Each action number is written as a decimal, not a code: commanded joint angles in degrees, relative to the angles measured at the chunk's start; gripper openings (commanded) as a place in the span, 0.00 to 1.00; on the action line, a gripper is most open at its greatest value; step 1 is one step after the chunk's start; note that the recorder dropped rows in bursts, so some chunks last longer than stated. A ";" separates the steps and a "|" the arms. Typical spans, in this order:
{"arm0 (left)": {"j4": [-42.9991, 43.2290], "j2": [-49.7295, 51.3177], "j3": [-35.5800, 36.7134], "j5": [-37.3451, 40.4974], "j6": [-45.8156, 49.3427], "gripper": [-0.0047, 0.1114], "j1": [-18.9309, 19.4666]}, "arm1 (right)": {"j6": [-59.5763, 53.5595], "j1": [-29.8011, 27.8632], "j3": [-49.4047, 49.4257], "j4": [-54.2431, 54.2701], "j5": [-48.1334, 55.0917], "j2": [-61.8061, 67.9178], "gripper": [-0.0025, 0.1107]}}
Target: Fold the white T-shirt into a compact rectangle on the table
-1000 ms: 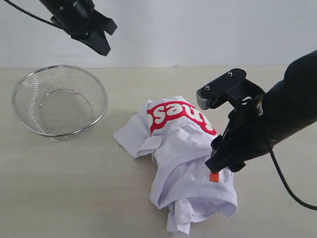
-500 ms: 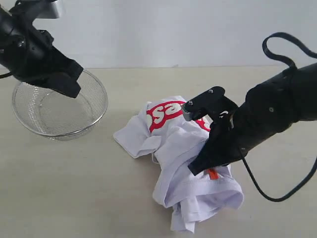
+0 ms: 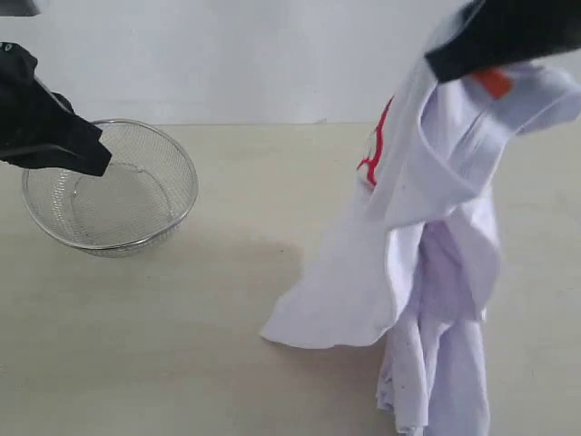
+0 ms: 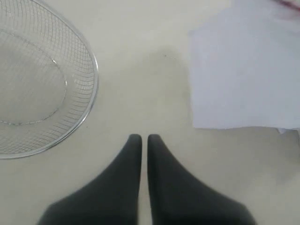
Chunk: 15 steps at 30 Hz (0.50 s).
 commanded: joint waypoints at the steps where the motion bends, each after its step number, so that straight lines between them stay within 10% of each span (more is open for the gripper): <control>1: -1.24 0.68 0.45 -1.14 -0.04 0.08 -0.19 | 1.12 -0.09 -4.07 -1.20 1.79 -4.45 0.02; 8: -8.36 0.68 0.45 2.23 8.54 0.08 -0.19 | 1.75 -0.09 -5.67 -3.35 -4.64 -4.48 0.02; 15: -33.75 0.68 4.94 11.53 25.84 0.08 -0.59 | 5.49 -0.09 -13.92 -7.73 1.79 -2.22 0.02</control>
